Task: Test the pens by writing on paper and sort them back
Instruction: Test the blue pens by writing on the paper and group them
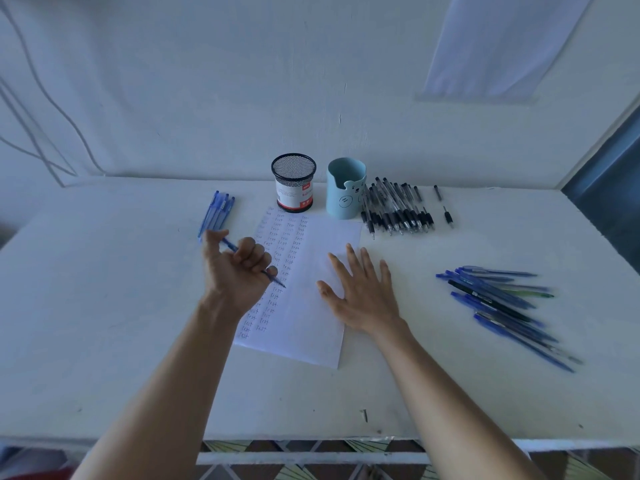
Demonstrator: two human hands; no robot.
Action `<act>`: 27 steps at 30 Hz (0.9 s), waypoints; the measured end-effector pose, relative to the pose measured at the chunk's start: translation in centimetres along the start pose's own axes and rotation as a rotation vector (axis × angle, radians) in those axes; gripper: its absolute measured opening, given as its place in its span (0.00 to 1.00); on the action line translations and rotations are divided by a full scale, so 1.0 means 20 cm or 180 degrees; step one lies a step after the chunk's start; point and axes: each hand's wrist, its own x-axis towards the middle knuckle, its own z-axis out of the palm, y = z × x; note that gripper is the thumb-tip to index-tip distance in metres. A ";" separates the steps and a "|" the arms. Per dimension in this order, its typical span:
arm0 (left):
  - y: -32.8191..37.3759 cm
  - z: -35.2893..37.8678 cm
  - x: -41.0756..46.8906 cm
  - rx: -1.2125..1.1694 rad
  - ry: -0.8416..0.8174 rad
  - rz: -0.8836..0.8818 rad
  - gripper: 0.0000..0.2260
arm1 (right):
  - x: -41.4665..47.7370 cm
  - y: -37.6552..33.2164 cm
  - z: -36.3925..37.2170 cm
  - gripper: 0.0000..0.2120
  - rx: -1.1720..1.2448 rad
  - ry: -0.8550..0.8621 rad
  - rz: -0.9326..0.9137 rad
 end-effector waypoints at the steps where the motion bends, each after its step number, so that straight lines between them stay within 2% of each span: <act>1: 0.00 -0.02 -0.01 -0.0007 0.0009 0.0029 0.19 | 0.00 0.00 0.00 0.34 -0.0020 -0.0037 0.0009; 4: 0.00 -0.07 -0.03 0.0143 -0.0152 0.0093 0.23 | 0.00 0.00 0.00 0.36 -0.0049 -0.0079 0.0017; 7: -0.03 -0.13 -0.04 0.0745 0.0000 0.0518 0.14 | 0.01 -0.01 0.00 0.37 -0.0061 -0.0029 0.0020; 8: -0.04 -0.15 -0.04 0.0808 0.0054 0.0586 0.14 | 0.01 -0.01 0.00 0.37 -0.0059 -0.0006 0.0023; 10: -0.05 -0.21 -0.06 0.0789 -0.0112 0.0559 0.21 | 0.01 -0.01 0.00 0.37 -0.0042 0.0017 0.0022; 12: -0.06 -0.26 -0.08 0.1096 -0.0206 0.0581 0.28 | 0.01 -0.01 0.00 0.38 -0.0034 0.0029 0.0018; 13: -0.08 -0.27 -0.09 0.1362 -0.0116 0.0640 0.28 | 0.01 -0.01 0.00 0.38 -0.0033 0.0044 0.0020; 15: -0.09 -0.28 -0.11 0.1937 0.0126 0.0800 0.19 | 0.01 0.00 0.00 0.38 -0.0008 0.0069 0.0028; 17: -0.10 -0.28 -0.14 0.2447 0.0171 0.0977 0.10 | 0.01 0.00 0.00 0.38 0.0007 0.0102 0.0034; 18: -0.10 -0.28 -0.15 0.2689 0.0169 0.1031 0.09 | 0.01 0.00 0.00 0.39 0.0007 0.0126 0.0038; 22: -0.11 -0.26 -0.18 0.3420 0.0418 0.1144 0.12 | 0.01 0.00 0.01 0.43 0.0054 0.0179 0.0047; 27: -0.11 -0.30 -0.19 0.3842 0.0699 0.1340 0.11 | 0.01 0.00 0.00 0.39 0.0123 0.0126 0.0035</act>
